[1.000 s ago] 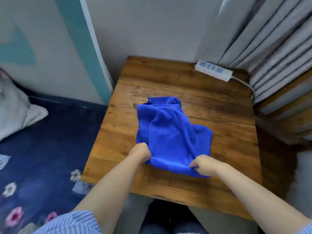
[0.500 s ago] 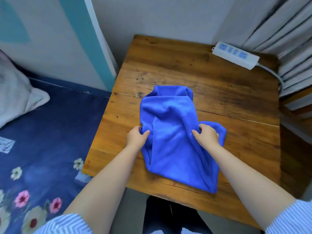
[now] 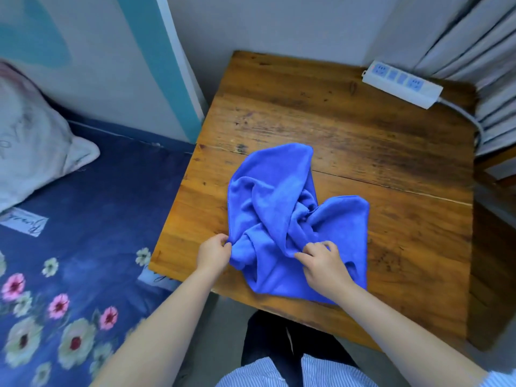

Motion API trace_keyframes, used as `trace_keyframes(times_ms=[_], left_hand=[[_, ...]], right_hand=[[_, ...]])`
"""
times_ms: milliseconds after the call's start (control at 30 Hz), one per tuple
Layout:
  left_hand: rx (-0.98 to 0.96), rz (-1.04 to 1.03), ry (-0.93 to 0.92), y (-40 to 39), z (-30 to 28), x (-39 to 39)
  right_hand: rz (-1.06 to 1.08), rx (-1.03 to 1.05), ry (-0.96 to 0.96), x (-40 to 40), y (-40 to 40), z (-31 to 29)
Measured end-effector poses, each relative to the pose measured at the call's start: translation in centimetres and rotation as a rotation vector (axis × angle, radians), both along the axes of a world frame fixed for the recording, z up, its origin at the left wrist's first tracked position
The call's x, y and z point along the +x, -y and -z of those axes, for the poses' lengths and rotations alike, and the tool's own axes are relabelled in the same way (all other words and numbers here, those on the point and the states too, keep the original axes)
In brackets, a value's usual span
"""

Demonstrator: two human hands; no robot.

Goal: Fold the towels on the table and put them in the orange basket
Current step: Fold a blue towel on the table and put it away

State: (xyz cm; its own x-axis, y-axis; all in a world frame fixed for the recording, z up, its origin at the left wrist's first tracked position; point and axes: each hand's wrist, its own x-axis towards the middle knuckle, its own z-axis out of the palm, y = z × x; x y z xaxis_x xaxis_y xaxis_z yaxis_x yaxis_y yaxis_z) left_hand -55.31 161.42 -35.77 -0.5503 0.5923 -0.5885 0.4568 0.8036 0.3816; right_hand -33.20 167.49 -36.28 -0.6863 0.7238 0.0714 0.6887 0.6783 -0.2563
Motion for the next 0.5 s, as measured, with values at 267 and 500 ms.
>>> trace_keyframes(times_ms=[267,500], left_hand=[[0.099,-0.234,0.009,0.3,-0.5,0.2],[0.214,-0.392,0.114,0.3,-1.7,-0.7]], right_hand=[[0.406,-0.406,0.221,-0.7,-2.1,-0.3],[0.501,-0.634,0.145,-1.1,-0.8,0.2]])
